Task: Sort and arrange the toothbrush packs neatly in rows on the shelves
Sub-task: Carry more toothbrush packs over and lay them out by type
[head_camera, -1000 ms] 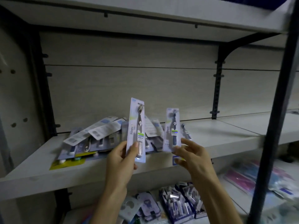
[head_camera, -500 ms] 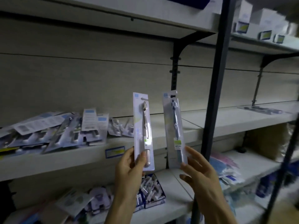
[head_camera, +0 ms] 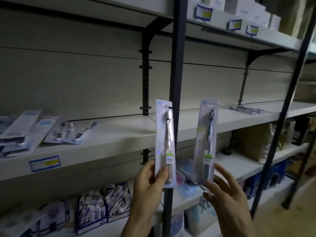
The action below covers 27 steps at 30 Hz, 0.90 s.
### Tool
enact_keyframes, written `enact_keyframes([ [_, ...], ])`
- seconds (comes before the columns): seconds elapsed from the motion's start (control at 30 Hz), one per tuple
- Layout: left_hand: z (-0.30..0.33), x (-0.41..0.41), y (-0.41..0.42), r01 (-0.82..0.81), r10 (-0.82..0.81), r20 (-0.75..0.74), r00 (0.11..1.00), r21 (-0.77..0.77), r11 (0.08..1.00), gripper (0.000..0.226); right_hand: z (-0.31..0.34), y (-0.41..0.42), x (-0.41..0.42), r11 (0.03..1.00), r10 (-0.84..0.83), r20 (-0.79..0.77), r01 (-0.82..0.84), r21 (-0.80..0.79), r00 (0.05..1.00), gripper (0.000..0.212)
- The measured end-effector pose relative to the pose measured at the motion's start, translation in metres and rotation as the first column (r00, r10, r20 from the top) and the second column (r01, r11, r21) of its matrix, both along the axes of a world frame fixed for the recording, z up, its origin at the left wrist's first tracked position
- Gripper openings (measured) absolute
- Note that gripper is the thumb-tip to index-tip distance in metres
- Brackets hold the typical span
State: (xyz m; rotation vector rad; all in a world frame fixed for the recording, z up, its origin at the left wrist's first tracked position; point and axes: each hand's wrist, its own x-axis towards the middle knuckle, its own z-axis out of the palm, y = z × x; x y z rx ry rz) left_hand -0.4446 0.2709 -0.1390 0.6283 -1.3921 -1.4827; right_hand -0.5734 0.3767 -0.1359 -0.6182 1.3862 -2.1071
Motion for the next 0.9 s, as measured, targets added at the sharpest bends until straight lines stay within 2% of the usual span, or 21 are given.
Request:
enact_keyframes([
  [0.23,-0.006,-0.103,-0.002,0.150,-0.150,0.036,0.988,0.002,0.989,0.014,-0.006,0.008,-0.085,0.990,-0.132,0.044,0.129,0.055,0.990,0.044],
  [0.67,0.010,-0.286,-0.068,0.074,-0.069,-0.118,0.991,0.042,0.996,0.007,0.012,-0.057,-0.265,0.981,-0.165,-0.060,0.170,0.093,0.985,0.036],
  [0.9,0.013,-0.372,-0.075,0.105,-0.103,-0.080,0.991,0.027,0.994,0.008,0.015,-0.059,-0.348,0.972,-0.208,-0.065,0.214,0.100,0.976,0.034],
])
